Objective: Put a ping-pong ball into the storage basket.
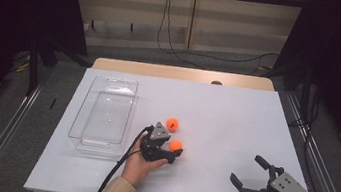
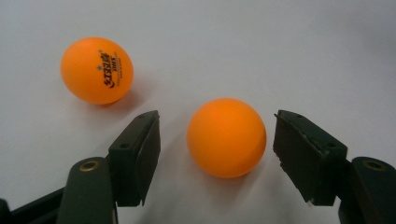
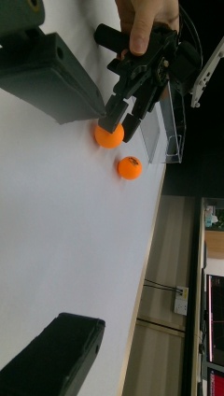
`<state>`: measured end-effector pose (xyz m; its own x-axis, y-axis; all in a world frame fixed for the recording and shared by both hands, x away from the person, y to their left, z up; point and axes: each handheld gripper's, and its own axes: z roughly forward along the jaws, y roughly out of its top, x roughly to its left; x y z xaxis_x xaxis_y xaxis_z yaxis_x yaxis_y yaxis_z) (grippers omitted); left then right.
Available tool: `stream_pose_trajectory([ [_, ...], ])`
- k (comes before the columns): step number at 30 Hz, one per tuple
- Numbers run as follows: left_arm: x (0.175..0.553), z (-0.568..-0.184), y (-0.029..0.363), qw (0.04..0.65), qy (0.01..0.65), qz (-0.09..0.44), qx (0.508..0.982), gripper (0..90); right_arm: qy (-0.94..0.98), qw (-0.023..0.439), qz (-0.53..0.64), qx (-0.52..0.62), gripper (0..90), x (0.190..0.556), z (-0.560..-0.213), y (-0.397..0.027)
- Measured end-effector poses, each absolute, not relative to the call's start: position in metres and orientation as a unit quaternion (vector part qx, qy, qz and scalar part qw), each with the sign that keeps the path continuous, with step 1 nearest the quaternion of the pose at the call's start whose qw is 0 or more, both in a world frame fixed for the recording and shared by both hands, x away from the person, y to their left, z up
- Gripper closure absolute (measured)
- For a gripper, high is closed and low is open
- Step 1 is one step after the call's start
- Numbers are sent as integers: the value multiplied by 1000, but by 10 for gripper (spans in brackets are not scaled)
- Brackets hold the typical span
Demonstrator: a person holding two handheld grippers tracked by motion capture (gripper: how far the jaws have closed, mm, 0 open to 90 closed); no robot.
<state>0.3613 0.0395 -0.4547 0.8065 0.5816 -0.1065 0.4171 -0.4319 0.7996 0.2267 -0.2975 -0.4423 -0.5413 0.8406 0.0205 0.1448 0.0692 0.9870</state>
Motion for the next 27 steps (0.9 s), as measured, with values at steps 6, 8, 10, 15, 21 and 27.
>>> stream_pose_trajectory([
  [6, 363, -453, 32, 429, 286, 91, 852, 362, 665, 304, 573, 370, 10, 227, -442, -298],
  [8, 364, -454, 31, 426, 288, 90, 853, 382, 665, 304, 573, 370, 10, 226, -442, -298],
  [10, 365, -455, 31, 426, 289, 89, 853, 397, 664, 305, 574, 370, 10, 226, -442, -299],
  [15, 366, -456, 32, 421, 291, 88, 855, 460, 664, 304, 574, 371, 10, 226, -442, -299],
  [21, 366, -455, 33, 422, 287, 79, 856, 506, 665, 304, 574, 370, 10, 227, -442, -299],
  [27, 366, -455, 34, 424, 289, 77, 855, 508, 665, 303, 574, 369, 10, 227, -442, -298],
])
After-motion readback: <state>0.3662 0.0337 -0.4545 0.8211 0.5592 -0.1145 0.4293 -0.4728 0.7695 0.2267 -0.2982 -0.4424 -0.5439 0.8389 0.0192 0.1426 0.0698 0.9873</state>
